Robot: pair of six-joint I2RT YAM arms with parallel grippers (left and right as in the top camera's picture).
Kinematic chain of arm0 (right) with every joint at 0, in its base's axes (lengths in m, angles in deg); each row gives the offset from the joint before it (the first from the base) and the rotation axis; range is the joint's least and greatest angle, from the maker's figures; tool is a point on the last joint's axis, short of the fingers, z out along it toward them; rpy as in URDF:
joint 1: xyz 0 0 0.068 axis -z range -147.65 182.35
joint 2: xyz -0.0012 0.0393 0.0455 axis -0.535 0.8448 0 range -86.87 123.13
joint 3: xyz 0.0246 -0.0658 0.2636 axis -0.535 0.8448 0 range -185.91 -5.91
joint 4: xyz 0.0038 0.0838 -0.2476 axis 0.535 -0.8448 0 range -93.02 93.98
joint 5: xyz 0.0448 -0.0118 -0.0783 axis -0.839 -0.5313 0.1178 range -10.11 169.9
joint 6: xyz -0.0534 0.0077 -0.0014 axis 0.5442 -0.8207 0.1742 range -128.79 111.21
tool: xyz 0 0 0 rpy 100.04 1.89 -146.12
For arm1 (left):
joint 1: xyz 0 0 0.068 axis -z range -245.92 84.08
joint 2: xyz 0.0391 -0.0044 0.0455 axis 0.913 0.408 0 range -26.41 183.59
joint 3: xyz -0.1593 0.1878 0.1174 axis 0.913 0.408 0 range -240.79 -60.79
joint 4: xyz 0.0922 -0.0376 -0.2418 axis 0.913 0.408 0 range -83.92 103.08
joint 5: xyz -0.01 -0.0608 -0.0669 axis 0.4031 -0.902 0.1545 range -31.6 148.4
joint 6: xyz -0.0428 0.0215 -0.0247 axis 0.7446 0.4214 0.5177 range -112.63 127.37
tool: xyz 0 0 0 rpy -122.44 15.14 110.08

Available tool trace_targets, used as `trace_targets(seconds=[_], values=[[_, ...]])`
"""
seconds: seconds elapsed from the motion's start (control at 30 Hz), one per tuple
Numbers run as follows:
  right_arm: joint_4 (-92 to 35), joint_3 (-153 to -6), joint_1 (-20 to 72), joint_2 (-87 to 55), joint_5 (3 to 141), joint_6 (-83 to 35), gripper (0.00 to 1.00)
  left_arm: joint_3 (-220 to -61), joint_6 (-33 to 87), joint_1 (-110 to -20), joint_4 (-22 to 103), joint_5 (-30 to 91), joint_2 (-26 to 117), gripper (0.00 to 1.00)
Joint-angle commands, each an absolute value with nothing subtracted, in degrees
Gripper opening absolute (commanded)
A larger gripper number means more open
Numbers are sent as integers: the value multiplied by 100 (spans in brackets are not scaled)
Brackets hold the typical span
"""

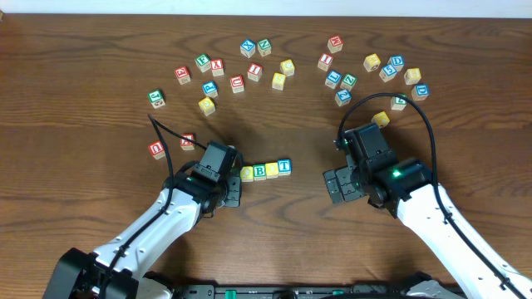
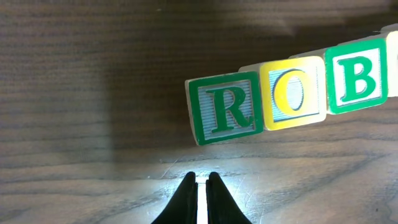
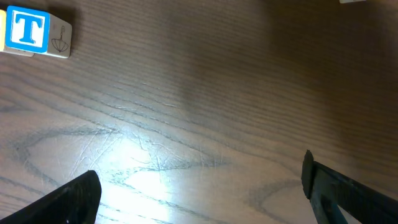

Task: Spell out ROBOT
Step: 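Nudge the R and O blocks straight with the left gripper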

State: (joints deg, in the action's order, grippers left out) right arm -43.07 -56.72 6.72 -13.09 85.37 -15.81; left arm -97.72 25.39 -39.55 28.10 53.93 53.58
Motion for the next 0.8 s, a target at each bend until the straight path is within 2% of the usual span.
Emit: trace_targets(seconds=[0.0, 0.77], values=[[-4298, -5635, 676, -1281, 8596, -1645, 99, -9737, 2504, -3942, 2799, 5336, 5306, 8], [-4298, -5635, 676, -1281, 8596, -1645, 99, -9739, 2351, -3942, 2646, 5130, 5568, 8]])
